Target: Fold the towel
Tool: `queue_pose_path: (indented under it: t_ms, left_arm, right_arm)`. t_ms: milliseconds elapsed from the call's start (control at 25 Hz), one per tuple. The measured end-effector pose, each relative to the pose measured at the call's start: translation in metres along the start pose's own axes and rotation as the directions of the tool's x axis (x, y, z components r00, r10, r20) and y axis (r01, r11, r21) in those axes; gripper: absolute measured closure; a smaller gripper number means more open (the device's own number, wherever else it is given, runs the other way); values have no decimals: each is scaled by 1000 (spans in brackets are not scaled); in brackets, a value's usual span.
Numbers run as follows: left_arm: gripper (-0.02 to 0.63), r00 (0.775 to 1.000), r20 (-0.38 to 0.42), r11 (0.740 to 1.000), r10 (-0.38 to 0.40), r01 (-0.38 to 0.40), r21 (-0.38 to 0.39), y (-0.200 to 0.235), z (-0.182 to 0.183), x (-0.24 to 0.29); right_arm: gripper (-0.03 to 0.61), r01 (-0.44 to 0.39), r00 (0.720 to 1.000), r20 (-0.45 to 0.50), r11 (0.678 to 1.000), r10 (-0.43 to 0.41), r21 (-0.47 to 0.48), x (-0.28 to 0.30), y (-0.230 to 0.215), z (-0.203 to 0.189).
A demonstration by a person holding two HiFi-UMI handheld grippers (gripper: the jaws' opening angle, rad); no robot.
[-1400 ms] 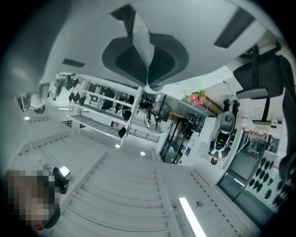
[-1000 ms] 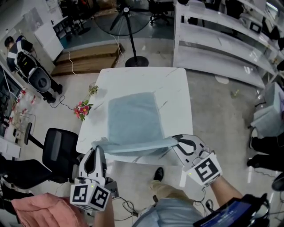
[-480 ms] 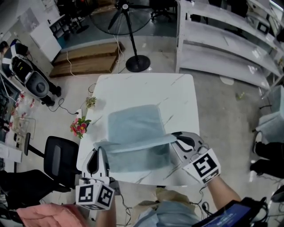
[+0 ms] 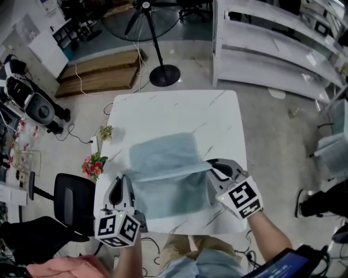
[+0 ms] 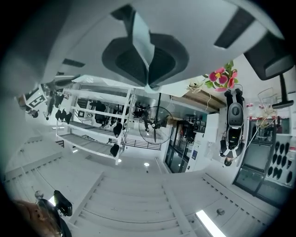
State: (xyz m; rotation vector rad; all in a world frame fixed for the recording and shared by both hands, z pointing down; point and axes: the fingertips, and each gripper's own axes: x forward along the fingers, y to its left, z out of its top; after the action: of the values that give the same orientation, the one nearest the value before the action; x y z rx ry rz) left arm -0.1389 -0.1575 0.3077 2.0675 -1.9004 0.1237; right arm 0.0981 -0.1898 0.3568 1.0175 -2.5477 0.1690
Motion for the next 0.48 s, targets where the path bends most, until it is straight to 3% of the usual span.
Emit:
queue_pose_path:
  t_ms: [200,480]
  left_arm:
    - [594,999,-34,1000,-17,17,6,10,-13,37]
    - [594,993,-120,999,-13,8,-43,35,-41,90]
  right_arm:
    - [551,28,999,-38,999,-27,30,28,-17,-11]
    - [549,40,990,-138,997,-31,63,75,-37,-33]
